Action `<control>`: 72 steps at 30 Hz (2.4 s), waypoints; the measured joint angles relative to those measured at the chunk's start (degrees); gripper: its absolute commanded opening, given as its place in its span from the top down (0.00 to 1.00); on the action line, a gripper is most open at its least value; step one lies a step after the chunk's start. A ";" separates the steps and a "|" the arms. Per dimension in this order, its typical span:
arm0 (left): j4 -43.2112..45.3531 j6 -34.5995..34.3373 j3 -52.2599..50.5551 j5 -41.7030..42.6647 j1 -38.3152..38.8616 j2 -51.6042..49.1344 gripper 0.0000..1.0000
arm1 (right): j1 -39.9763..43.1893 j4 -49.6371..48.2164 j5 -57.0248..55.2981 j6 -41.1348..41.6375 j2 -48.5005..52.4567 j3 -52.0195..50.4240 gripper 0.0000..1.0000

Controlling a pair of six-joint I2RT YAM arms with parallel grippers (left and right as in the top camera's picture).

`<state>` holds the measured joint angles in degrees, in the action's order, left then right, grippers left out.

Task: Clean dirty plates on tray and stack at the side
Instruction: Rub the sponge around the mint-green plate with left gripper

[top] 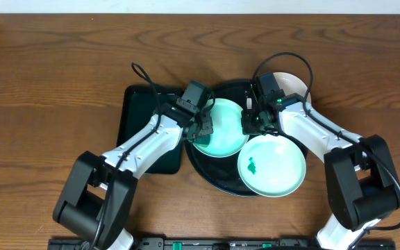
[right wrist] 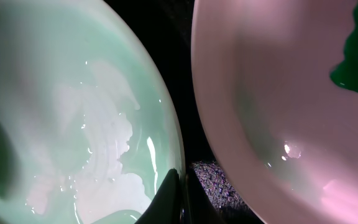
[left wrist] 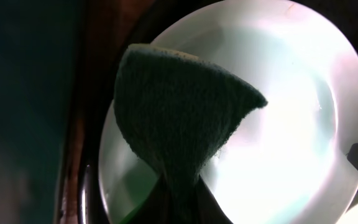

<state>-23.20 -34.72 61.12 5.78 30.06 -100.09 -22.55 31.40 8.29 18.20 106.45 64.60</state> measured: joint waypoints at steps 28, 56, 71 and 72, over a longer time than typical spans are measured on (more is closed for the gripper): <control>9.38 -4.63 0.31 10.49 0.46 -7.17 0.93 | 0.02 0.09 -0.46 0.00 0.00 -0.07 0.99; 3.58 -4.26 0.35 5.05 2.43 5.90 0.93 | 0.02 -0.22 -0.44 0.00 0.00 -0.17 0.99; -5.97 -2.03 5.99 0.76 0.17 5.60 0.93 | 0.02 -0.37 -0.33 0.00 0.00 -0.17 0.99; -5.99 -1.88 5.99 0.13 0.31 5.40 0.93 | 0.02 -0.39 -0.33 0.00 0.00 -0.17 0.99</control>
<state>-29.19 -36.60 67.11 5.91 30.37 -94.70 -22.52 31.00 7.97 18.20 106.45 64.42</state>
